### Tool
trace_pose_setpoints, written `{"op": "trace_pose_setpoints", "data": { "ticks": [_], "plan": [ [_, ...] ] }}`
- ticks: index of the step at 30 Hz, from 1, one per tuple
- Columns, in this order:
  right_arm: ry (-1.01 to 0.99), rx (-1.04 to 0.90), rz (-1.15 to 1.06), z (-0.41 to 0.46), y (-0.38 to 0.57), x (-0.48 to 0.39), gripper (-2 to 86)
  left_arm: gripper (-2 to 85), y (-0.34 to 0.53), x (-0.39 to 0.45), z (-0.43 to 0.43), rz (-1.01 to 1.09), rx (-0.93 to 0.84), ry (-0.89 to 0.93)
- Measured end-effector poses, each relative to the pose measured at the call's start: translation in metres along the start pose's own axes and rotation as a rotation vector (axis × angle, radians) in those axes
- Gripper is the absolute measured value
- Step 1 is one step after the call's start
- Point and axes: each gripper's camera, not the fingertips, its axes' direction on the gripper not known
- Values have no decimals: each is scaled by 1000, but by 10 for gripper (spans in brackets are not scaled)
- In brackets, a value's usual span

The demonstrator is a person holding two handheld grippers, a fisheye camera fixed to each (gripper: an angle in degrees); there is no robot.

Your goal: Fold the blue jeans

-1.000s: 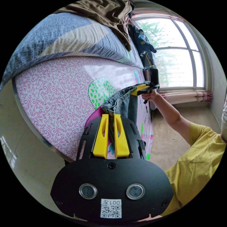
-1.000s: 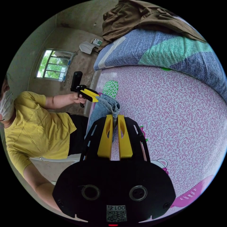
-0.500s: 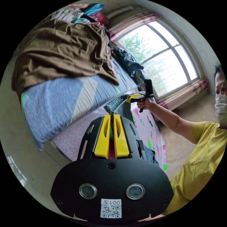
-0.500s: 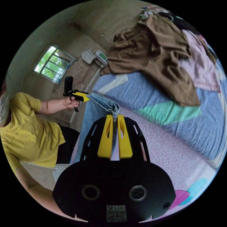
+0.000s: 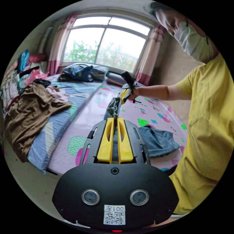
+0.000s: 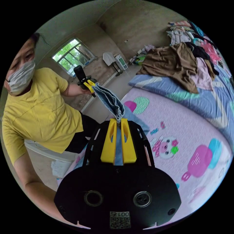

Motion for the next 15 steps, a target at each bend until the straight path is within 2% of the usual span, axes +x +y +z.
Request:
{"op": "trace_pose_setpoints", "data": {
  "ticks": [3, 8, 15],
  "plan": [
    [20, -54, 37, 21, 52, -33, 25, -11, 13, 72, 34, 86, -84, 33],
    [85, -194, 61, 75, 116, -63, 27, -11, 50, 178, 106, 264, -248, -38],
    [168, -282, 42, 122, 158, -64, 36, -10, 67, 223, 171, 307, -345, -20]
  ]
}}
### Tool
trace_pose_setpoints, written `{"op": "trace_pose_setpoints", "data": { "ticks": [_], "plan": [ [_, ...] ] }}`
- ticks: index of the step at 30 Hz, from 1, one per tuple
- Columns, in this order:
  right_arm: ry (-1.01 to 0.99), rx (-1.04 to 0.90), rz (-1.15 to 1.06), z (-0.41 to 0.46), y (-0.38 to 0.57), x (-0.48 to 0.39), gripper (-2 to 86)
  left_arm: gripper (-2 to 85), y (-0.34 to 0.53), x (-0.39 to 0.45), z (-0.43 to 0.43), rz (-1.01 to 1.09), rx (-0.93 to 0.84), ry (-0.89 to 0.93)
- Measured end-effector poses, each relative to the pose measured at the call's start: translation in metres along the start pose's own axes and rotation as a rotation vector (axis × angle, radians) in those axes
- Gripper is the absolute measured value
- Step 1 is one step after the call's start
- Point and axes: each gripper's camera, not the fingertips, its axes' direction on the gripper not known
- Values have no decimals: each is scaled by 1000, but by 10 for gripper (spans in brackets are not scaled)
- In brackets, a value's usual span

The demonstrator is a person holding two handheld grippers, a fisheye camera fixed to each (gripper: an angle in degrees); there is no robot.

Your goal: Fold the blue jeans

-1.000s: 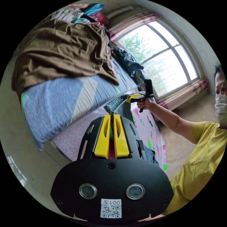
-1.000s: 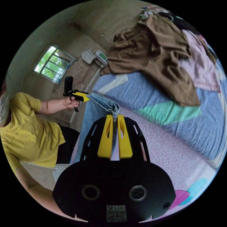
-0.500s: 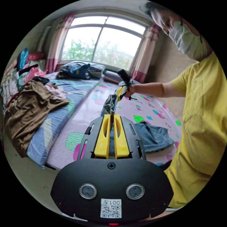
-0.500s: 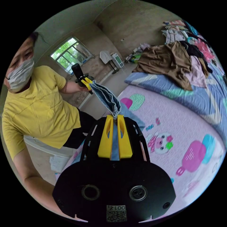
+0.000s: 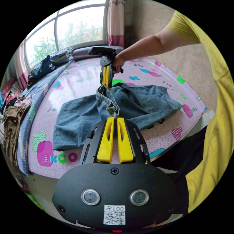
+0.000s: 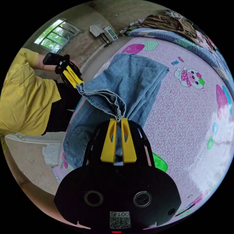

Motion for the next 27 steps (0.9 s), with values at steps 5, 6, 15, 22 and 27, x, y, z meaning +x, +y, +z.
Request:
{"op": "trace_pose_setpoints", "data": {
  "ticks": [5, 6, 15, 22, 27],
  "plan": [
    [8, -78, -13, 8, 2, -4, 64, 18, -12, 14, 34, 9, -99, 60],
    [-7, -115, -6, 6, 4, -6, 71, 26, -12, 14, 33, 10, -97, 75],
    [6, 162, 85, -62, 20, -7, 24, 1, 1, -25, -30, -256, 115, 145],
    [4, 95, 70, -14, -16, 5, 3, -13, 2, -96, 25, -582, 168, 279],
    [-69, -106, 62, 32, 3, 19, 1, -14, 39, -98, 67, -618, -61, 345]
  ]
}}
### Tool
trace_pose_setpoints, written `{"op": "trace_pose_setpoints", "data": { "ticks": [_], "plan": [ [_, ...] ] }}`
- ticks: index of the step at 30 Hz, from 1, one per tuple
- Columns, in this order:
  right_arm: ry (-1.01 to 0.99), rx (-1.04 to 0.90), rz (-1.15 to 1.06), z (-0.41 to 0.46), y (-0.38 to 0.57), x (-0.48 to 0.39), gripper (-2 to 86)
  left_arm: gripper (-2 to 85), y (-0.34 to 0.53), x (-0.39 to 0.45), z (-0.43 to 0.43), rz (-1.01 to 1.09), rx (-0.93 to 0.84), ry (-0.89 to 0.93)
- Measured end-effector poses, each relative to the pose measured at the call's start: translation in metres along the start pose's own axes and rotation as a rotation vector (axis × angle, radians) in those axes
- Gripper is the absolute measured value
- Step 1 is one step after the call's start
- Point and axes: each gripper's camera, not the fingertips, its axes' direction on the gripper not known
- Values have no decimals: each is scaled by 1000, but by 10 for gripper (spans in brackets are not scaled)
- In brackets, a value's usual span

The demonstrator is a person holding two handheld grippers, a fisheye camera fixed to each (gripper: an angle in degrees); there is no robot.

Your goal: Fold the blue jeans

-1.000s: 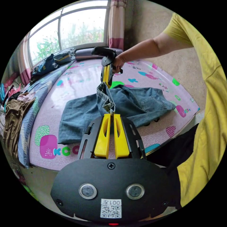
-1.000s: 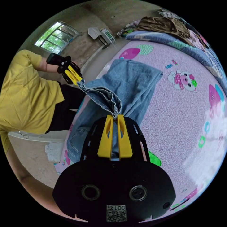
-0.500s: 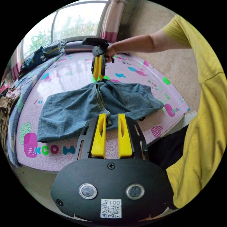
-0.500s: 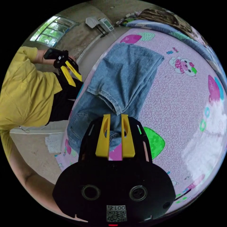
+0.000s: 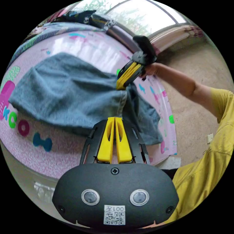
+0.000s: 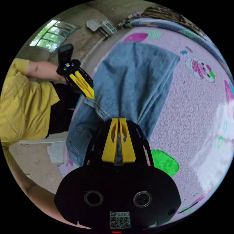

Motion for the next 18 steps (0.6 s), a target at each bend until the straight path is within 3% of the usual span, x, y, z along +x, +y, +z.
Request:
{"op": "trace_pose_setpoints", "data": {
  "ticks": [6, 12, 18],
  "plan": [
    [-65, 136, 59, -39, 11, 27, 7, -14, 29, -26, -43, -13, 120, 19],
    [-149, 378, 132, -102, -14, 91, 60, 20, 62, -99, -133, -279, 446, -16],
    [-157, 318, 150, -104, -66, 155, 97, 80, 66, -169, -166, -365, 545, -14]
  ]
}}
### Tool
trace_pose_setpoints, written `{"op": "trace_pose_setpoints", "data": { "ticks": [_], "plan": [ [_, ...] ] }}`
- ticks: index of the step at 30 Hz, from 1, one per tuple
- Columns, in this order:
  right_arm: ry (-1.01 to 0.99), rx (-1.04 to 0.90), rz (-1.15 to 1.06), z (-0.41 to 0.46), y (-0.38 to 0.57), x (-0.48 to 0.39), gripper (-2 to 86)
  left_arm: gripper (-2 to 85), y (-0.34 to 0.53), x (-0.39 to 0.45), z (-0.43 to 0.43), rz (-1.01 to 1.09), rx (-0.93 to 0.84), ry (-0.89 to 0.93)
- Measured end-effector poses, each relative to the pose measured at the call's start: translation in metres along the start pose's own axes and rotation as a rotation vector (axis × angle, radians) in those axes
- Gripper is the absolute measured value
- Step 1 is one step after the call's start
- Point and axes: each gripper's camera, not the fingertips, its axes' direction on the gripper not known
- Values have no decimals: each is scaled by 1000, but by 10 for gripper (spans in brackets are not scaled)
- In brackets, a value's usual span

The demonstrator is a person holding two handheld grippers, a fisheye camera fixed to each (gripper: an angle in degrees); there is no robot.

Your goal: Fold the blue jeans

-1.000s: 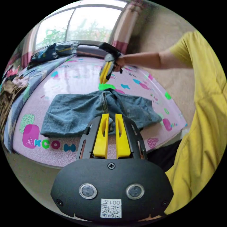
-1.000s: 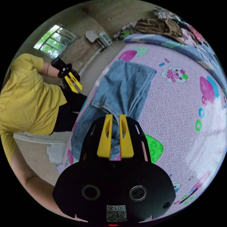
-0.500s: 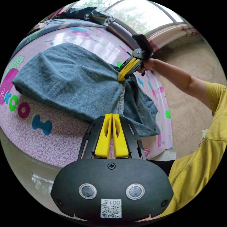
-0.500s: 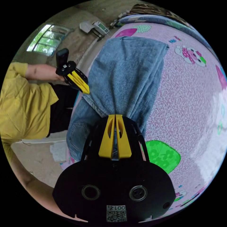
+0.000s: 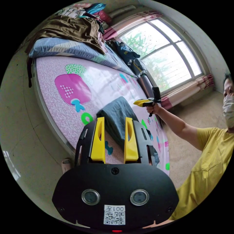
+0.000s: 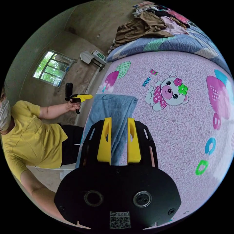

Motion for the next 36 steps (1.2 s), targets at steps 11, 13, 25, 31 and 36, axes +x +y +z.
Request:
{"op": "trace_pose_setpoints", "data": {
  "ticks": [11, 13, 25, 31, 36],
  "plan": [
    [-188, -39, 14, 13, -60, 74, 118, 83, -34, -63, -1, 33, -8, 106],
    [-224, -72, 5, 18, -66, 81, 116, 84, -37, -68, 0, 44, -27, 117],
    [-440, -215, 3, 38, -66, 98, 93, 84, -25, -85, 7, -7, -150, 291],
    [-338, -213, -61, 38, -65, 77, 54, 7, -14, -63, 5, 27, -153, 267],
    [-189, -124, -161, 2, -84, 44, 30, -8, -24, -38, -17, 115, -71, 217]
  ]
}}
